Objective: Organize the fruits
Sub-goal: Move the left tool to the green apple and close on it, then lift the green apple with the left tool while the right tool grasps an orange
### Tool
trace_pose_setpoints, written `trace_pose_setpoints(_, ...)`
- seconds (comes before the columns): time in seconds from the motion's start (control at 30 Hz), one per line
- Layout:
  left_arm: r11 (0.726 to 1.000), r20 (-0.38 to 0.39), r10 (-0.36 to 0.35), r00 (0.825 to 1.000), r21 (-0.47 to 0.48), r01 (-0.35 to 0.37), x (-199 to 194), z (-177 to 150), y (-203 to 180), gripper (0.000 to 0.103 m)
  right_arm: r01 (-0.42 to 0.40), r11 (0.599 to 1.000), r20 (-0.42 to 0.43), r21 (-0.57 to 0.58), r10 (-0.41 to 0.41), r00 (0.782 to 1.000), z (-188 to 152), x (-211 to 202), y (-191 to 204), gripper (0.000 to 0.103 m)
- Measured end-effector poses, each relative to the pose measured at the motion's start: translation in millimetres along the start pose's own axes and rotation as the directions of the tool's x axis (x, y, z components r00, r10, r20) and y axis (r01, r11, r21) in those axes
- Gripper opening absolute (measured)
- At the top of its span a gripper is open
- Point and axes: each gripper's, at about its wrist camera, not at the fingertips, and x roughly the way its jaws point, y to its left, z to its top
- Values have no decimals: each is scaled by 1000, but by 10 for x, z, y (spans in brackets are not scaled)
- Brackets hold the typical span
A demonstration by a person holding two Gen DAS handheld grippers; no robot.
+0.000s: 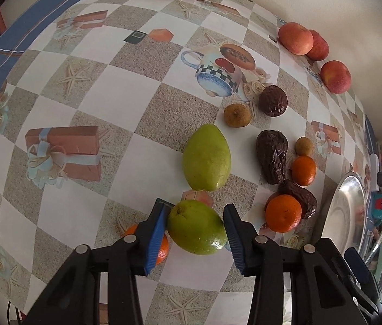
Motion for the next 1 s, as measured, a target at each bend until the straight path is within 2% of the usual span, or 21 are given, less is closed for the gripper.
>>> trace_pose_setpoints(0.3,1000,-13,-15,1000,12,16,80,25,-45,45,9,1000,-4,2,-9,1000,-3,20,28,102)
trace_pose_setpoints(0.4,999,-16,-31,999,-16,31,72,38,-14,45,10,1000,-6,-5,-10,1000,1,27,61,102)
trace_pose_setpoints(0.57,988,12,-114,993,-101,114,-66,70,151,44,4,1000,-1,-1,-4,1000,11,21,115,102)
trace_pose_setpoints(0.67,980,68,-141,988,-131,149,-231,102,241,44,-3,1000,4,-9,3,1000,16,17,195,102)
trace_pose_setpoints(0.8,978,134,-115,984,-160,136,-402,145,354,44,-17,1000,6,-23,17,1000,18,37,309,102)
trace_pose_setpoints(1.0,972,153,-66,986,-212,98,-462,208,536,44,-32,999,-43,-18,31,999,-5,220,464,102)
